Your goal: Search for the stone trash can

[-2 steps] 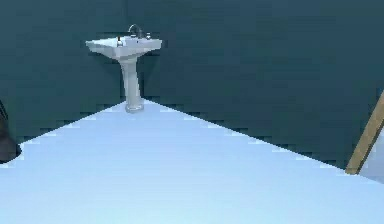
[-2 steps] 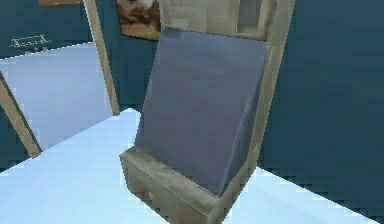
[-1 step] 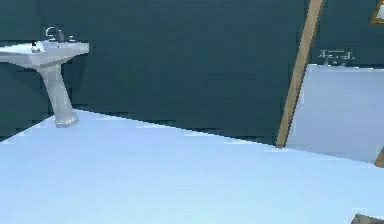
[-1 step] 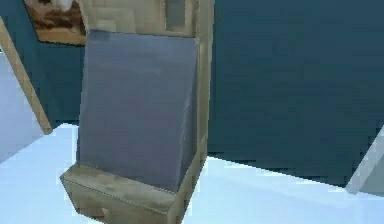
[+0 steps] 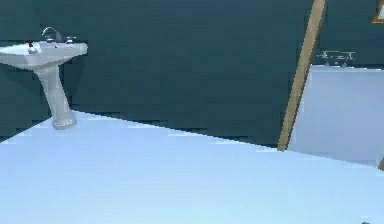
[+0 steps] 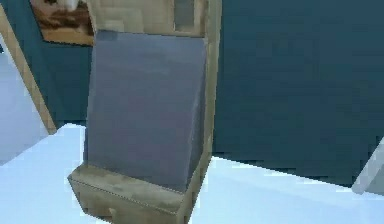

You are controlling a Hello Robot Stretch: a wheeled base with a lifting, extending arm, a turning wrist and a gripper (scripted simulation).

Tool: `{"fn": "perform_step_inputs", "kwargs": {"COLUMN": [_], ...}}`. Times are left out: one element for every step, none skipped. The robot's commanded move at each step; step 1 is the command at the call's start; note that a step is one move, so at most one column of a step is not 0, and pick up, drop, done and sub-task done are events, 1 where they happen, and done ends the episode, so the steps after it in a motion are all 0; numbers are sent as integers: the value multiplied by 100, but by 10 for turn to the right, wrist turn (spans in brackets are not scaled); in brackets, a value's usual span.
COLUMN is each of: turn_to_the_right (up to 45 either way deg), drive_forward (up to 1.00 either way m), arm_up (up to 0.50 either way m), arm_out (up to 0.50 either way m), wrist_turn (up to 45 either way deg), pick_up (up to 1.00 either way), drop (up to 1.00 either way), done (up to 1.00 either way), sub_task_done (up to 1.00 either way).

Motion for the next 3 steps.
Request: {"fn": "perform_step_inputs", "kwargs": {"turn_to_the_right": [180, 0, 0], "drive_forward": [0, 100, 15], "arm_up": [0, 0, 0], "arm_out": [0, 0, 0], "wrist_turn": [0, 0, 0], "pick_up": [0, 0, 0], "drop": [0, 0, 0], "done": [0, 0, 0], "sub_task_done": [0, 0, 0]}}
